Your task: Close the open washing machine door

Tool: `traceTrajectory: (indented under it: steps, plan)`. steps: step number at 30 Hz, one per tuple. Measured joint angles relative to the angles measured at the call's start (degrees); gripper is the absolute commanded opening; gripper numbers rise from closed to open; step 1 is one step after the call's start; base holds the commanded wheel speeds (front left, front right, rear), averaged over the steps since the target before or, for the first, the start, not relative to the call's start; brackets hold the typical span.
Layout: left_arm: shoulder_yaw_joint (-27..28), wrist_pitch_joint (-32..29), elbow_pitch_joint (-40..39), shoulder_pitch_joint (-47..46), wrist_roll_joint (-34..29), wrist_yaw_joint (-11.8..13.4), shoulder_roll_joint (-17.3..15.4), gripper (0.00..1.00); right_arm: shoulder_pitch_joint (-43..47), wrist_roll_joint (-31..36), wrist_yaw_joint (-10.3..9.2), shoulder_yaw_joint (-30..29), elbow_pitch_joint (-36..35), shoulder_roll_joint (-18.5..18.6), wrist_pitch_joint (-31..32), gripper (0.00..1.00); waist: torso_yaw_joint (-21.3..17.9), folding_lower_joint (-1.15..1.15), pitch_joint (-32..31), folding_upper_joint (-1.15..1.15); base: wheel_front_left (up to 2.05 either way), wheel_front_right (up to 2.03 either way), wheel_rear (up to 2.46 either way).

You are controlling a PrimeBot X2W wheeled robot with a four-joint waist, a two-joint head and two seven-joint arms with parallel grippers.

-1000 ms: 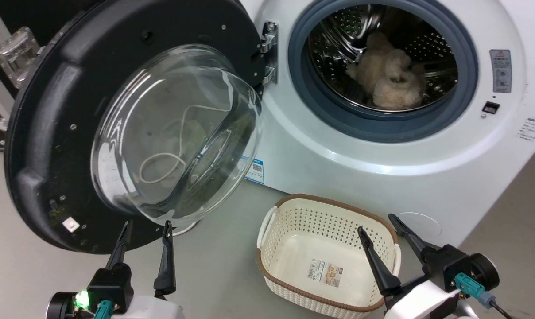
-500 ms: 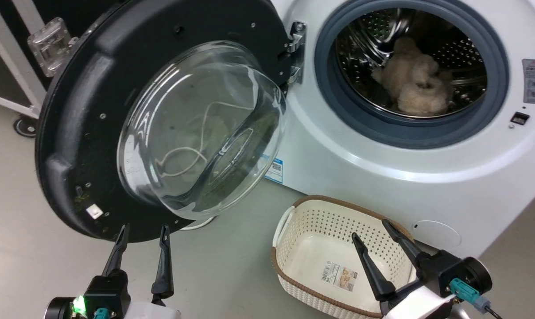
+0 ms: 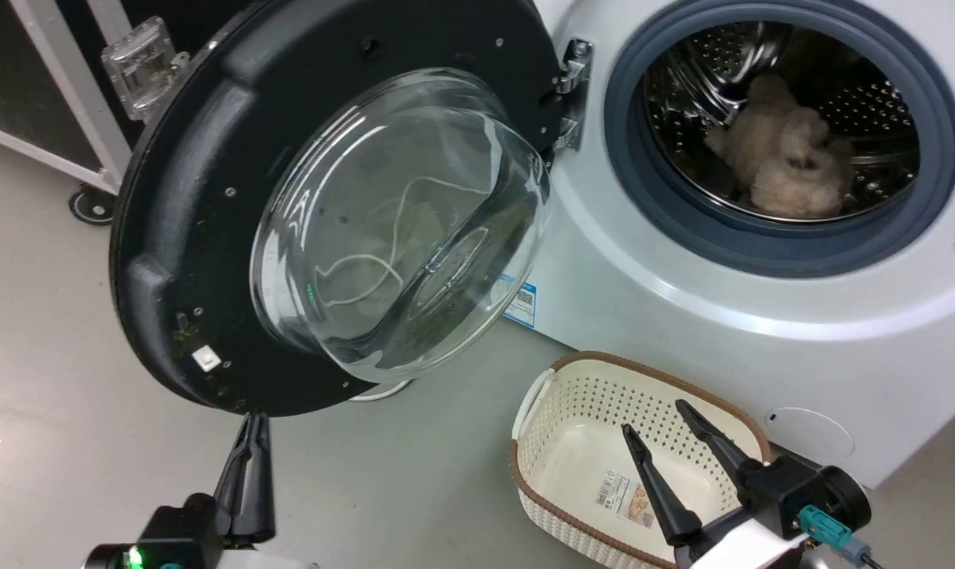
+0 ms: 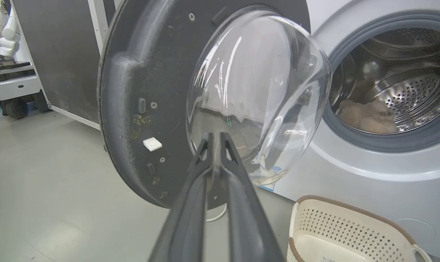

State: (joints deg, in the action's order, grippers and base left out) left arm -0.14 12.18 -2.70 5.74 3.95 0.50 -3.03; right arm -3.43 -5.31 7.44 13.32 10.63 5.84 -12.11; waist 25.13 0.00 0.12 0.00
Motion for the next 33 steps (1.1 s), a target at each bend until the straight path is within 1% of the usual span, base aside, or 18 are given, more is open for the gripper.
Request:
traceTrajectory:
  steps: [3,6,9,12,14,16,17,19,22,26,30,31,33]
  plan:
    - [0.63,0.18,-1.16,0.02,1.44,0.01,0.03,0.00,0.09,-0.23,0.00,-0.29,0.21,0.20,-0.32,1.00,0.68,0.00,-0.08,0.00,0.00,0.00,0.00]
    - [2.80,0.60,-2.67,-0.39,3.74,-0.02,0.08,0.00,0.53,-0.24,0.00,-0.76,0.22,0.26,-0.80,1.00,1.30,0.00,-0.27,0.00,0.00,0.00,0.00]
    - [6.08,1.05,-3.48,-2.43,7.34,-1.20,-0.04,0.00,1.41,-0.16,0.00,-1.54,0.13,0.21,-1.13,1.00,1.88,-0.01,-0.37,0.00,0.00,0.00,0.00]
    - [8.57,0.09,-2.27,-5.97,13.70,-3.81,-1.11,0.00,2.48,0.36,0.00,-3.14,-0.21,0.19,-1.43,1.00,2.34,0.00,0.30,0.00,0.00,0.00,0.00]
    - [11.76,-2.52,-1.65,-9.12,21.17,-4.81,-1.43,0.00,3.05,0.92,0.00,-3.35,-0.23,0.22,-1.65,1.00,2.37,0.00,0.59,0.00,0.00,0.00,0.00]
    - [15.16,-6.00,-1.21,-12.21,27.52,-5.24,-3.37,0.00,3.10,1.15,0.00,-3.43,-0.44,0.30,-1.85,1.00,1.79,-0.01,1.11,0.00,0.00,0.00,0.00]
    - [20.80,-11.74,0.64,-17.47,35.84,-4.56,-7.11,0.00,3.05,1.24,0.00,-3.37,-1.03,0.49,-2.14,1.00,0.49,0.00,2.61,0.00,0.00,0.00,0.00]
    - [23.09,-16.10,2.91,-21.42,39.92,-3.48,-9.70,0.00,3.00,1.23,0.00,-3.48,-1.22,1.10,-2.20,1.00,-0.37,0.00,3.69,0.00,0.00,0.00,0.00]
    - [25.74,-23.07,7.92,-26.89,46.32,-0.80,-12.49,0.00,2.88,1.22,0.00,-3.59,-1.51,1.83,-2.20,1.00,-1.87,0.00,5.10,0.00,0.00,0.00,0.00]
    - [28.38,-30.69,14.48,-33.17,52.78,3.18,-14.96,0.00,2.52,1.12,0.00,-3.20,-1.65,2.50,-2.20,1.00,-3.89,0.01,6.85,0.00,0.00,0.00,0.00]
    - [29.96,-36.41,20.34,-37.43,56.59,6.72,-17.47,0.00,1.43,0.70,0.00,-2.91,-1.75,2.87,-2.20,1.00,-5.64,0.01,8.38,0.00,0.00,0.00,0.00]
    - [30.09,-38.23,21.48,-37.94,57.48,7.42,-18.01,0.00,1.32,0.70,0.00,-2.75,-1.74,2.92,-2.20,1.00,-6.06,0.01,8.67,0.00,0.00,0.00,0.00]
    - [30.17,-41.48,23.17,-38.16,58.84,7.66,-19.06,0.00,1.20,0.69,0.00,-2.49,-1.62,3.00,-2.20,1.00,-6.81,0.01,9.03,0.00,0.00,0.00,0.00]
